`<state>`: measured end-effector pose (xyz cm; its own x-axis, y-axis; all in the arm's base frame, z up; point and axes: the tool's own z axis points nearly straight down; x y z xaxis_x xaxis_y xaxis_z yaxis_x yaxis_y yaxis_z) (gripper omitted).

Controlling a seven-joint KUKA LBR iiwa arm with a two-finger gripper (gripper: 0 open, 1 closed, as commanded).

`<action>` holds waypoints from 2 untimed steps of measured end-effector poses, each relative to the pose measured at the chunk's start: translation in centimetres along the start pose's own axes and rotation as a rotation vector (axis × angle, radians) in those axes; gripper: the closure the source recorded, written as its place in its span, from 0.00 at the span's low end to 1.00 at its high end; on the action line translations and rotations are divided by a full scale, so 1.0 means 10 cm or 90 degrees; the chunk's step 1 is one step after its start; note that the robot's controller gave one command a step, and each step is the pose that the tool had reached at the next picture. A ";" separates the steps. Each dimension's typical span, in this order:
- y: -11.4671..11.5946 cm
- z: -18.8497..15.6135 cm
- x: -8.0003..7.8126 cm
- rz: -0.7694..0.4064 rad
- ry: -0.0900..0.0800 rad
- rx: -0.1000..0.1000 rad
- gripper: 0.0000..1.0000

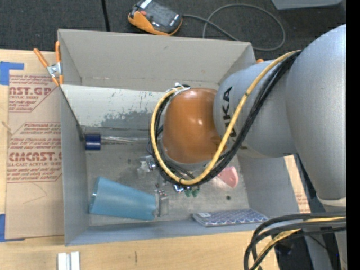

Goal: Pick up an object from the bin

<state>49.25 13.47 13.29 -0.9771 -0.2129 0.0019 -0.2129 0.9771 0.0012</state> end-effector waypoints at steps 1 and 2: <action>0.28 -0.05 0.01 -0.108 -0.004 0.001 0.00; 0.74 0.56 -0.10 -0.130 -0.005 -0.001 0.00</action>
Offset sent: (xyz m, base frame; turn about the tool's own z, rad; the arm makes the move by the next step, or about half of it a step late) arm -0.0076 0.0791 -0.0629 -0.2101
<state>48.65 20.96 7.74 -0.9135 -0.4067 -0.0060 -0.4067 0.9135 0.0021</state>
